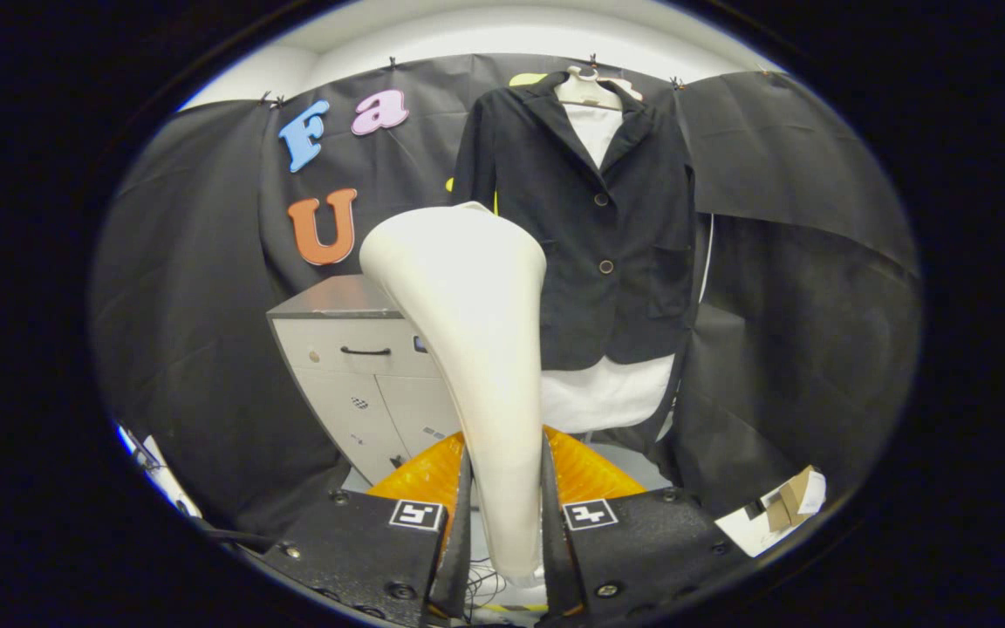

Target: Iron the clothes twice with a garment steamer, once on the left side and once on the right side.

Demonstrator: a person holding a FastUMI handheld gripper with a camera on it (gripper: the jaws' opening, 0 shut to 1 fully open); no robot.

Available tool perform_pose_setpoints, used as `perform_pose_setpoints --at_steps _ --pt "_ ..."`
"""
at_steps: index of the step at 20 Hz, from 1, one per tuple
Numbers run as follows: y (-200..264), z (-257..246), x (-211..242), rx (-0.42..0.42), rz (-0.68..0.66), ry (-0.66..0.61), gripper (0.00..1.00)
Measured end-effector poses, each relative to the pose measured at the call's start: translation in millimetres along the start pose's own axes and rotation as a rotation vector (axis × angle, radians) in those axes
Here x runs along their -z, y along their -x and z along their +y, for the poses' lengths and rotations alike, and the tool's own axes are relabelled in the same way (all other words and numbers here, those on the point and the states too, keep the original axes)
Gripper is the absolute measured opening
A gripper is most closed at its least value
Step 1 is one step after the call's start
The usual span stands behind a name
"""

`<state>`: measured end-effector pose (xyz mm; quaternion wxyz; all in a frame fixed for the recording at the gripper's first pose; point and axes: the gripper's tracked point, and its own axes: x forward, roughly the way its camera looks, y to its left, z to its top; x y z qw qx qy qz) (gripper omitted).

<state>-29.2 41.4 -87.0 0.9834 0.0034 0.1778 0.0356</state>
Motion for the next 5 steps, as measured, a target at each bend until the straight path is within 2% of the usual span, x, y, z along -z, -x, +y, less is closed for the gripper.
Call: perform_pose_setpoints --at_steps 5 --pt "1.3 6.6 -0.9 -0.010 -0.002 0.005 0.37"
